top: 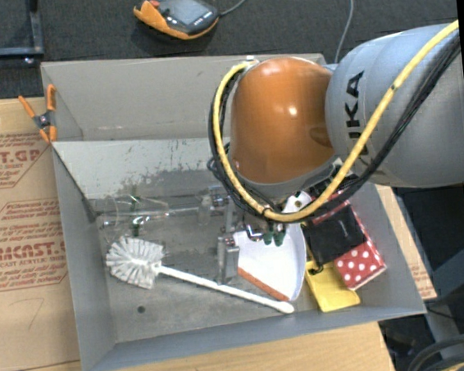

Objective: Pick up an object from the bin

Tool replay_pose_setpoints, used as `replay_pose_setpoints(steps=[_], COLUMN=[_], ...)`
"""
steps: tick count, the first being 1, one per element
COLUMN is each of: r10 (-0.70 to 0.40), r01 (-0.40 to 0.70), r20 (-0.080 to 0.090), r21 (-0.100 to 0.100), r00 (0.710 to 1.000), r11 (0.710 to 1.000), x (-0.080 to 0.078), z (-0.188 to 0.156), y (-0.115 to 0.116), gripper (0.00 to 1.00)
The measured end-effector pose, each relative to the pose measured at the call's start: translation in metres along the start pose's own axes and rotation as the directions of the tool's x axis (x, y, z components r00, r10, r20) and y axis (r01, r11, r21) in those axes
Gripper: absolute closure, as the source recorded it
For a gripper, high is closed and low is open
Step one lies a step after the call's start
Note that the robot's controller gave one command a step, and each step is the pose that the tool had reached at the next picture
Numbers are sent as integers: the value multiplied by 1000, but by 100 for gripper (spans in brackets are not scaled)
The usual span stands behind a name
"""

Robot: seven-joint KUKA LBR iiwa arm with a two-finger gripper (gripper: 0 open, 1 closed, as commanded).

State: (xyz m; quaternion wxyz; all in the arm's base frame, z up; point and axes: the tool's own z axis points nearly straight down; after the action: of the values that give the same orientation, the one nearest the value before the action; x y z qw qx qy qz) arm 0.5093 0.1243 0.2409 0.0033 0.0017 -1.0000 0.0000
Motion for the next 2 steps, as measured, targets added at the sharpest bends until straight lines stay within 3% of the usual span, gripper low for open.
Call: replay_pose_setpoints(steps=[1,2], r10=[3,-170], r01=[-3,170], r20=[8,9], r21=[-1,1], r00=[1000,985], r11=[1000,985], x=[-2,1], z=[-5,30], y=[-1,41], gripper=[0,0])
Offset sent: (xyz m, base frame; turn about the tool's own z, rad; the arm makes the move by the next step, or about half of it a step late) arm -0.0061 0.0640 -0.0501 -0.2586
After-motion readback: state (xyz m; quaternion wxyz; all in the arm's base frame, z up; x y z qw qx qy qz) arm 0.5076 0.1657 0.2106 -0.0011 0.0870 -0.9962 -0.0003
